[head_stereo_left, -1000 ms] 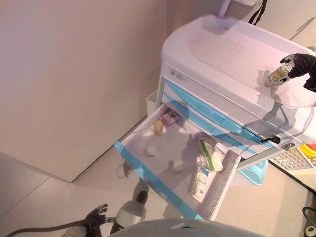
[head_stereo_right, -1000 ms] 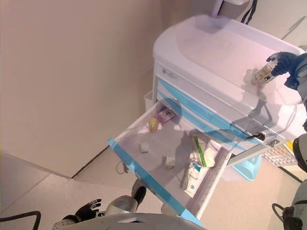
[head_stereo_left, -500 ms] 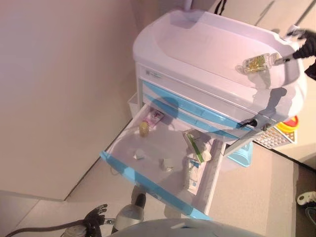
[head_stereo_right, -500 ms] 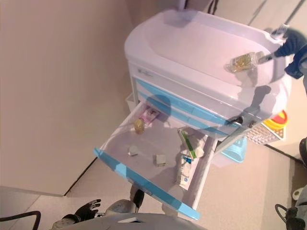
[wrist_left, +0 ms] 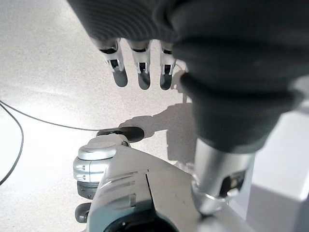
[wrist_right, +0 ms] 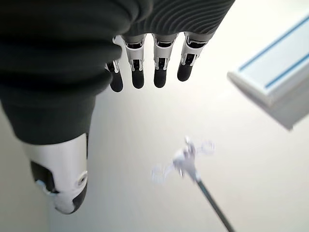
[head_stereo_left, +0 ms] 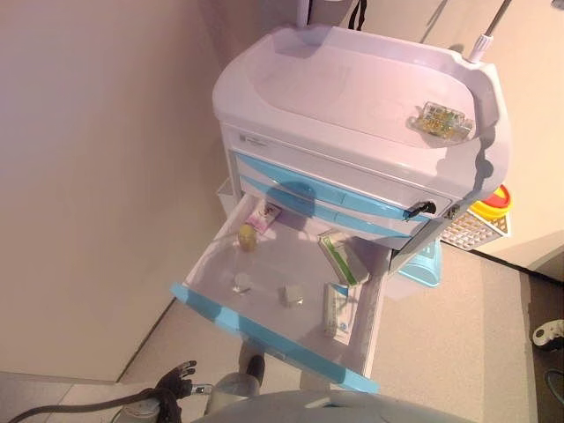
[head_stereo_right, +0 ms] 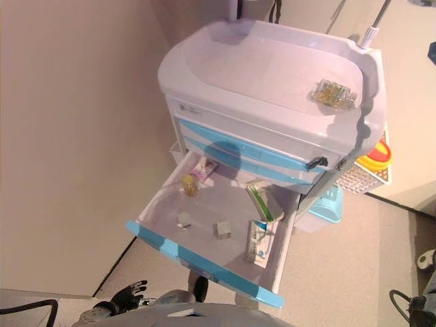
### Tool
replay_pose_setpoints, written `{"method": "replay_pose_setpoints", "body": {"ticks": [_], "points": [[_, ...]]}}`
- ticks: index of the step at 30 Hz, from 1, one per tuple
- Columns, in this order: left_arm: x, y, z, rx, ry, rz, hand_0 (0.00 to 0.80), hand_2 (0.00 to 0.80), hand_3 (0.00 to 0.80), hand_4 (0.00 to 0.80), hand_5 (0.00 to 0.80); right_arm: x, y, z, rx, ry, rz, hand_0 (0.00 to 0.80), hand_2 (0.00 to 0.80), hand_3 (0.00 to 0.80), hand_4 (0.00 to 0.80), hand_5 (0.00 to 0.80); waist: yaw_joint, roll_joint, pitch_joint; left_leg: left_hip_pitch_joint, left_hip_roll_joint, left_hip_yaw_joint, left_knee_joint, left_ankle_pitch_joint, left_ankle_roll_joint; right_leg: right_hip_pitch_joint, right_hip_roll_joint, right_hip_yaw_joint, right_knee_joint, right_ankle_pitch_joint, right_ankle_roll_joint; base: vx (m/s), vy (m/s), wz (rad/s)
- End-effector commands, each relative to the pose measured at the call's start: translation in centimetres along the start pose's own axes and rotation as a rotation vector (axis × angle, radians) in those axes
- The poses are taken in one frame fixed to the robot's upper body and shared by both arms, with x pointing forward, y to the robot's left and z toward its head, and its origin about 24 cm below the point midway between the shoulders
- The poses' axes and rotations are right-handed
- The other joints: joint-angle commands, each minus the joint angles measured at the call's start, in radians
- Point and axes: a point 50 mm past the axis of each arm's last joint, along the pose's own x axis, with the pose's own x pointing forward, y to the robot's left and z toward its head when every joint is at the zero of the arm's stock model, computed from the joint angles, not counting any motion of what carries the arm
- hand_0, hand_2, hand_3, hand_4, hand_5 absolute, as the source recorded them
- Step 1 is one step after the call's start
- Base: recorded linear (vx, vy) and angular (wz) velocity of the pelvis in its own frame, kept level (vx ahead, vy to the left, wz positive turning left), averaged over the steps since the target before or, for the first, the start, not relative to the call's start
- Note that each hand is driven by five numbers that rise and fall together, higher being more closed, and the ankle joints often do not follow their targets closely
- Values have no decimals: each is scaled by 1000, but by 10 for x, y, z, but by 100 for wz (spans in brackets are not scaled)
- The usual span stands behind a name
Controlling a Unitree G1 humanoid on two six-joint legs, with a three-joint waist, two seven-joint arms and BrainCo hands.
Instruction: Open the drawer and pick up the medicine
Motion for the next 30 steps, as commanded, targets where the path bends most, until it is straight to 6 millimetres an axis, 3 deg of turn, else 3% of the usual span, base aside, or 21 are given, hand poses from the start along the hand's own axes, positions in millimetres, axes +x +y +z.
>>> {"method": "replay_pose_setpoints", "body": {"ticks": [1,7,10,13,15,16,20,27,30], "points": [[2,-7,-3,73,28,-44,0,0,0,0,0,1,-11,-7,1,53,-106,0,0,0,0,0,25,-22,-53,51,-12,58,41,-191,6,-112,10,1,28,80,7,0,0,0],[3,-8,0,110,21,-62,0,0,0,0,0,-35,10,-54,143,248,-47,0,0,0,0,0,-9,-13,-48,48,-7,87,41,-198,8,-126,10,26,23,87,13,-35,-12,-14],[4,-11,2,114,12,-64,0,0,0,0,0,-81,44,-74,255,301,58,0,0,0,0,0,-43,-1,-42,49,-2,108,37,-201,10,-136,12,50,18,95,17,-17,-20,-31],[6,-14,2,125,29,-65,0,0,0,0,0,-142,76,-93,338,389,193,0,0,0,0,0,-84,10,-35,51,3,139,29,-203,13,-146,15,77,14,101,21,1,-30,-39],[7,-15,1,126,43,-69,0,0,0,0,0,-171,90,-97,376,433,249,0,0,0,0,0,-105,15,-31,52,7,159,28,-204,14,-154,18,94,16,103,22,-8,-27,-35],[8,-17,2,129,53,-75,0,0,0,0,0,-202,105,-98,403,468,318,0,0,0,0,0,-133,22,-20,49,8,178,32,-208,17,-165,20,111,19,105,22,-20,-32,-41],[12,-21,12,166,42,-88,0,0,0,0,0,-259,122,-100,415,523,449,0,0,0,0,0,-184,35,10,31,9,220,50,-218,25,-203,29,151,35,108,21,-40,-22,-53],[19,-20,53,421,-56,-97,0,0,0,0,0,-301,142,-97,364,566,611,0,0,0,0,0,-239,60,98,-35,15,252,77,-211,29,-285,41,194,62,115,20,-126,-7,-53],[20,-14,90,519,-142,-69,0,0,0,0,0,-324,148,-102,308,600,688,0,0,0,0,0,-257,73,146,-87,17,260,106,-205,29,-328,45,203,80,116,18,-123,-9,-35]]}}
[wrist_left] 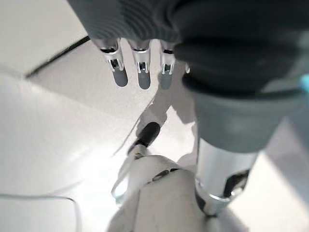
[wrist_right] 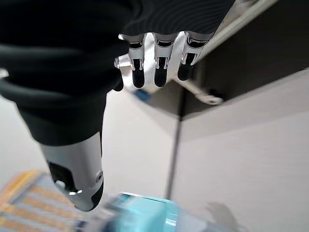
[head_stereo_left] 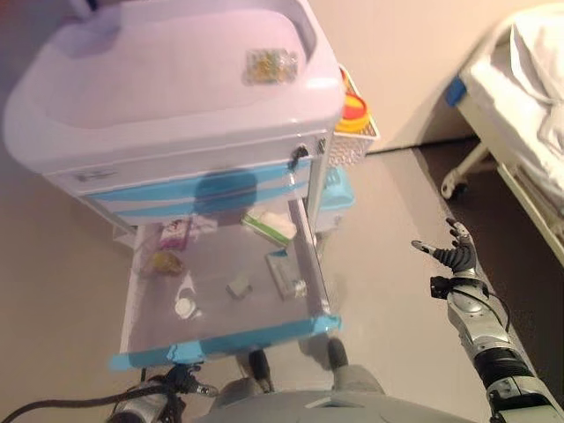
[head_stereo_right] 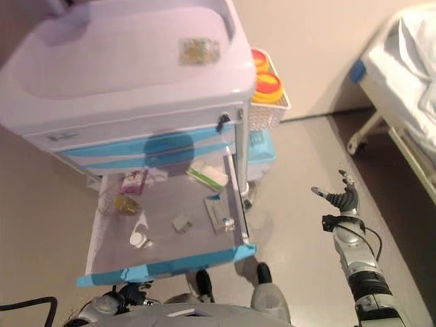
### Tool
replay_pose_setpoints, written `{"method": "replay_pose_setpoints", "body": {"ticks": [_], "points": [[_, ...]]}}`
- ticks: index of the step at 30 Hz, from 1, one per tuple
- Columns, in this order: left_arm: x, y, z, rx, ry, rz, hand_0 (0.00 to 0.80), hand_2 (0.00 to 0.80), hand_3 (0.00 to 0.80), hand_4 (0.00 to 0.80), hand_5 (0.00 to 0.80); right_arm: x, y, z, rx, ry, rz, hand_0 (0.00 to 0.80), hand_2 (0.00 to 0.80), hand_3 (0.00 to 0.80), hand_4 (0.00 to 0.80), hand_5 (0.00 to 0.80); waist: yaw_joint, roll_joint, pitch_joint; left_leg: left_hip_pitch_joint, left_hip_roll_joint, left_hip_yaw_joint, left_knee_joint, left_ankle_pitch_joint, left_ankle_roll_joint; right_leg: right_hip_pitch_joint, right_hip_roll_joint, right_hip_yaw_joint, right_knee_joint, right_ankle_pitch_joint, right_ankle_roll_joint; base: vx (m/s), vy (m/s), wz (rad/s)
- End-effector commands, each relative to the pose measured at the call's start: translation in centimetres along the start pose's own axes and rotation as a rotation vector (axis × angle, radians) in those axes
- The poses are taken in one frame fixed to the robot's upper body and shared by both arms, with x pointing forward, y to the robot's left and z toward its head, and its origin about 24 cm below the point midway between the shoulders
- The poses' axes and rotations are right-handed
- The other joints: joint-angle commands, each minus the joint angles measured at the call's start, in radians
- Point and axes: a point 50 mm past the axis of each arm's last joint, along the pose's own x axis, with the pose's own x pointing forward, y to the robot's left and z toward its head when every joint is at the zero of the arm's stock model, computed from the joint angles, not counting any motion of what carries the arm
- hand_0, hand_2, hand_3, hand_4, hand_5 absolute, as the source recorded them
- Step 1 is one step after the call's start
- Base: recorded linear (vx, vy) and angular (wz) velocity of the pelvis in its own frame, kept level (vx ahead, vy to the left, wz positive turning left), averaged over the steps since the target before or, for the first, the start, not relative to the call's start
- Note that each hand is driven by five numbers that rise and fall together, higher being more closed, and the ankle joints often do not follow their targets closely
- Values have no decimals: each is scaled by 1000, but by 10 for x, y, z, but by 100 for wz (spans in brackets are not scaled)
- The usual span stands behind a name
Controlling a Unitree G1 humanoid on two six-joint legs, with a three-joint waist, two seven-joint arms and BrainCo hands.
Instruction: Open the drawer and pick up the medicine
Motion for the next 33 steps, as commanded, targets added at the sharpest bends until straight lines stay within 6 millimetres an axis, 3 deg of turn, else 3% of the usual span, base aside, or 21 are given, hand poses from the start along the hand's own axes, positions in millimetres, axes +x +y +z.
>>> {"method": "replay_pose_setpoints", "body": {"ticks": [1,7,9,13,16,20,26,30,33], "points": [[5,14,57,148,-154,23,0,0,0,0,0,7,14,17,-30,-91,37,0,0,0,0,0,0,-20,71,-45,-37,-60,116,-166,38,-82,29,-55,70,5,2,-73,-12,-18],[-13,56,117,211,-347,154,0,0,0,0,0,-16,24,-38,-81,109,51,0,0,0,0,0,-7,3,134,-121,-49,-76,170,-160,38,-135,31,-66,108,-2,-12,-36,-14,-12],[-21,65,130,226,-392,187,0,0,0,0,0,-18,23,-45,-94,139,49,0,0,0,0,0,-8,10,149,-141,-53,-81,189,-161,39,-152,30,-70,124,-5,-17,0,0,0],[-55,102,171,254,-528,284,0,0,0,0,0,-21,17,-55,-129,175,52,0,0,0,0,0,-8,34,202,-220,-63,-81,291,-174,40,-230,17,-88,210,-22,-35,-38,39,-8],[-82,133,193,260,-593,363,0,0,0,0,0,-22,15,-56,-151,171,66,0,0,0,0,0,-14,38,229,-264,-68,-78,365,-194,46,-276,10,-95,266,-36,-47,-2,6,7],[-134,188,217,300,-620,546,0,0,0,0,0,-18,15,-46,-211,109,99,0,0,0,0,0,-30,22,266,-333,-65,-71,485,-239,56,-342,8,-84,350,-60,-58,-5,-3,12],[-211,266,227,135,-660,948,0,0,0,0,0,-13,17,-31,-217,31,114,0,0,0,0,0,-49,-21,300,-431,-39,-75,603,-271,70,-428,42,-63,432,-76,-73,-6,-75,-6],[-243,292,236,12,-711,1205,0,0,0,0,0,-10,28,-21,-203,0,139,0,0,0,0,0,-64,-38,304,-455,-34,-82,598,-264,67,-459,69,-42,443,-78,-80,-19,-42,-21],[-239,292,241,-81,-757,1176,0,0,0,0,0,-11,39,-17,-195,-8,169,0,0,0,0,0,-68,-46,299,-457,-33,-82,584,-257,62,-466,83,-35,443,-80,-86,-3,-38,-7]]}}
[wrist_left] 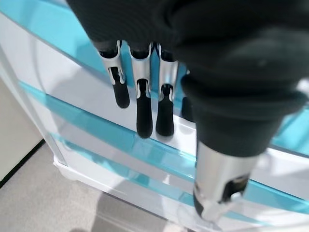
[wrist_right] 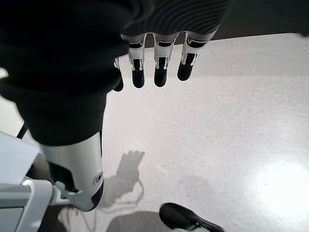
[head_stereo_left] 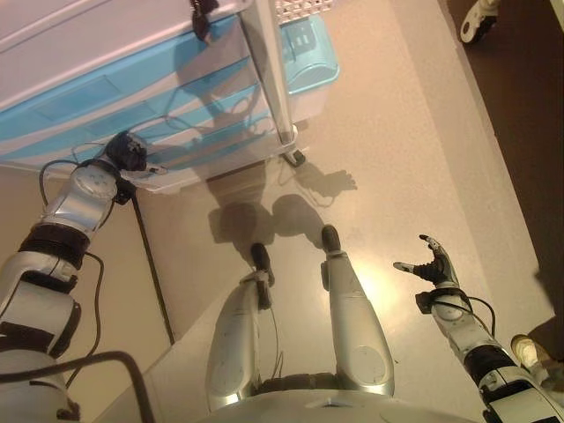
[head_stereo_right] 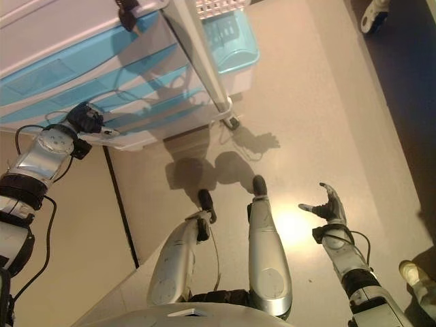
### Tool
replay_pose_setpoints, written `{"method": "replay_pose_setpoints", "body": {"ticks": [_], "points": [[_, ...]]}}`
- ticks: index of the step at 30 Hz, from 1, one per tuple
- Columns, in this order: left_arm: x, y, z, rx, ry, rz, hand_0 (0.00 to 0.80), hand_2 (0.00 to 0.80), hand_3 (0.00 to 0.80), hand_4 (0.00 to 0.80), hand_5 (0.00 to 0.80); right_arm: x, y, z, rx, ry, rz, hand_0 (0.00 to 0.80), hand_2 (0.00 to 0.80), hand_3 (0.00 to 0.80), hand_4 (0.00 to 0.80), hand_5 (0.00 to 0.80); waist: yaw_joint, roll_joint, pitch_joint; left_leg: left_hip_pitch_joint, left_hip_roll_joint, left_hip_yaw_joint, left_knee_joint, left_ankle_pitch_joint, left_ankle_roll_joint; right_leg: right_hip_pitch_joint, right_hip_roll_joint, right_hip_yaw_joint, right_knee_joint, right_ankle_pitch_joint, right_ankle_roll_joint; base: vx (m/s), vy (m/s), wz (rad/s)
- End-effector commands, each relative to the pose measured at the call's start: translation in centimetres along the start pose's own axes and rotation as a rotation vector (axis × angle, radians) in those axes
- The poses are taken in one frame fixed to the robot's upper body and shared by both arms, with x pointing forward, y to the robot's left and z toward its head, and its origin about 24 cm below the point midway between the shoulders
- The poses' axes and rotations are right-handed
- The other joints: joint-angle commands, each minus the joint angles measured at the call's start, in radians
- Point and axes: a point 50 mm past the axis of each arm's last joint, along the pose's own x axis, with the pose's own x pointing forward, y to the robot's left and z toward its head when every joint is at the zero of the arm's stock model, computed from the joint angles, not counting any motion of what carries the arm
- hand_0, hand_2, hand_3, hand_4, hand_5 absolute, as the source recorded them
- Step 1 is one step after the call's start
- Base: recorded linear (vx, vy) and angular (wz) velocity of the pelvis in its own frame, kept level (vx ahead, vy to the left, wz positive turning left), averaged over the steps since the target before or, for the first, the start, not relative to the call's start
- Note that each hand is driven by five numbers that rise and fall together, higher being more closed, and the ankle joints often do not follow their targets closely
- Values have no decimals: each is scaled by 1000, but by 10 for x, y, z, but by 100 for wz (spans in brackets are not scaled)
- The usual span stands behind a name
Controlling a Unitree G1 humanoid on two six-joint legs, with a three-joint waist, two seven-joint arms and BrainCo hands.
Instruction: Open the drawer and pick up the medicine
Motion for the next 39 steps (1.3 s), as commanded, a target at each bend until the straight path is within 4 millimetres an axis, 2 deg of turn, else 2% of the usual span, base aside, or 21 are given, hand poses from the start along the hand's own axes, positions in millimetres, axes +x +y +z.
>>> {"method": "replay_pose_setpoints", "body": {"ticks": [1,6,7,11,15,19,25,28,32,37,39], "points": [[2,64,22,-164,-83,266,0,0,0,0,0,-4,14,11,28,-48,41,0,0,0,0,0,-37,-50,-37,-28,-63,18,122,-128,103,40,33,-56,-106,55,-21,-5,-33,0],[0,20,4,-245,-74,129,0,0,0,0,0,-9,24,6,28,-31,74,0,0,0,0,0,-25,-42,-46,-6,-72,4,86,-117,100,58,36,-57,-116,49,-23,0,0,0],[-1,18,4,-247,-75,124,0,0,0,0,0,-9,24,6,27,-31,75,0,0,0,0,0,-25,-42,-46,-5,-72,4,84,-117,100,60,36,-57,-116,49,-23,0,0,0],[-14,-25,-16,-347,-73,0,0,0,0,0,0,-14,28,-2,21,-4,84,0,0,0,0,0,2,-30,-57,40,-84,-17,28,-100,96,103,28,-70,-143,46,-19,5,-11,9],[-39,-80,-40,-509,-52,-139,0,0,0,0,0,-19,31,-12,17,28,94,0,0,0,0,0,38,-18,-79,95,-96,-46,-50,-72,89,161,14,-96,-191,48,-12,0,-12,13],[-75,-137,-65,-713,12,-245,0,0,0,0,0,-26,37,-23,26,69,123,0,0,0,0,0,74,-13,-124,154,-100,-77,-133,-42,78,233,9,-123,-252,52,-11,14,-4,21],[-123,-192,-108,-835,209,-348,0,0,0,0,0,-37,47,-39,87,151,228,0,0,0,0,0,104,-23,-216,257,-85,-102,-262,-1,54,354,11,-157,-349,59,-11,69,-3,21],[-143,-209,-123,-829,286,-383,0,0,0,0,0,-44,52,-50,98,198,294,0,0,0,0,0,113,-26,-261,301,-80,-105,-311,15,42,409,12,-174,-397,65,-9,72,24,23],[-159,-220,-135,-794,349,-406,0,0,0,0,0,-56,57,-66,95,274,360,0,0,0,0,0,127,-31,-318,342,-81,-109,-327,13,34,461,7,-201,-432,69,-8,61,35,17],[-177,-234,-147,-632,384,-501,0,0,0,0,0,-74,68,-84,76,365,436,0,0,0,0,0,137,-32,-385,393,-85,-110,-337,3,37,522,-2,-223,-450,64,-4,70,33,18],[-184,-238,-151,-638,413,-548,0,0,0,0,0,-79,72,-88,74,390,460,0,0,0,0,0,138,-33,-403,409,-83,-107,-341,0,38,538,-4,-226,-453,61,-2,65,7,7]]}}
